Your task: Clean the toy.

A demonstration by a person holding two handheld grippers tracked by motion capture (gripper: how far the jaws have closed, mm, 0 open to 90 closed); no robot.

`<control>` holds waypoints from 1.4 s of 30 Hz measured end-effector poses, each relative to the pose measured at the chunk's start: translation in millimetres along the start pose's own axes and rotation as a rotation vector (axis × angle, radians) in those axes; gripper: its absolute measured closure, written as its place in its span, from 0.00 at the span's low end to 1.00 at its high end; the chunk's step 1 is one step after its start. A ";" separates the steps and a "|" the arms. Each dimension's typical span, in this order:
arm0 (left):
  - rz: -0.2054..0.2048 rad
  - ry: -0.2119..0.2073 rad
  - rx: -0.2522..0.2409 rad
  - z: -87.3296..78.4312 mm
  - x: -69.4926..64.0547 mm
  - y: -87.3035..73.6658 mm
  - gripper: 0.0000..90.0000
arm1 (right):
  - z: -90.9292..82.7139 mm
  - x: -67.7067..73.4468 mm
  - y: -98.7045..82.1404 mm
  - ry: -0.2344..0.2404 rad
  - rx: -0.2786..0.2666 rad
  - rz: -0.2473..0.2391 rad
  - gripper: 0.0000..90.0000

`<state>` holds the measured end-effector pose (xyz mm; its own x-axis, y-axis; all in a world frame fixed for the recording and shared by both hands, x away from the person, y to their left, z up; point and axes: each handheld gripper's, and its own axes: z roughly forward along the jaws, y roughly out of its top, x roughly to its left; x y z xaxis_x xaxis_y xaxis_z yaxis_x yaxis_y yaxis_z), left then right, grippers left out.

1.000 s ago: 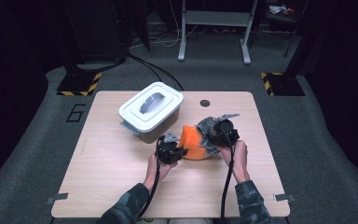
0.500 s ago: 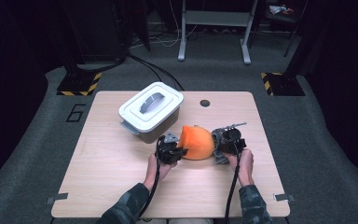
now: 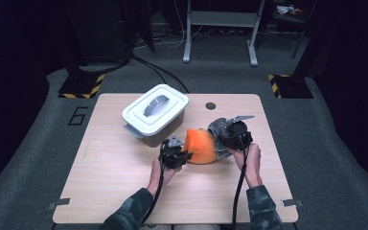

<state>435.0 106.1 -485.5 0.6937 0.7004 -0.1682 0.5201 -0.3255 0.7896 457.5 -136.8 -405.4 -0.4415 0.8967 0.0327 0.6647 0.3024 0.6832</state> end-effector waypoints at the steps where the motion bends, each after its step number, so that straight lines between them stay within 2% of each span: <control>1: 0.003 0.000 0.000 0.0 -0.1 0.1 0.91 | -1.8 5.4 4.4 0.018 -0.008 -0.013 0.78; 3: 0.009 -0.001 0.002 0.2 -0.7 0.4 0.91 | -3.0 17.9 13.2 0.058 -0.022 -0.039 0.78; 6: 0.025 -0.002 0.004 0.6 -1.2 0.4 0.91 | -0.7 32.9 21.8 0.090 -0.035 -0.074 0.78; 9: 0.025 -0.005 0.008 0.5 -2.3 0.4 0.91 | 8.5 46.8 27.5 0.120 -0.025 -0.086 0.78; 12: 0.034 0.007 0.009 0.6 -1.8 0.4 0.91 | 22.2 52.8 28.2 0.100 0.012 -0.125 0.78; 15: 0.030 0.002 0.005 0.6 -1.1 0.1 0.91 | 24.7 54.6 27.6 0.079 0.015 -0.124 0.78; 19: 0.034 0.002 0.006 0.5 -1.1 0.7 0.91 | 23.0 51.0 26.2 0.056 0.022 -0.144 0.78; 22: 0.016 -0.011 -0.002 1.1 -0.1 -0.1 0.91 | 21.8 44.8 23.1 0.041 0.023 -0.125 0.78; 35: 0.023 -0.008 0.000 1.3 -0.3 0.2 0.91 | 18.6 8.2 1.4 -0.003 0.047 -0.035 0.77; 42: 0.025 -0.007 0.002 1.6 -0.7 0.4 0.91 | 24.7 -7.8 -13.5 -0.035 0.079 0.001 0.77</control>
<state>435.6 104.5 -486.0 0.7098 0.6878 -0.1523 0.5037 -0.3443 0.7923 466.9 -140.0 -432.9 -0.4207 0.9072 0.0071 0.7114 0.3250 0.6232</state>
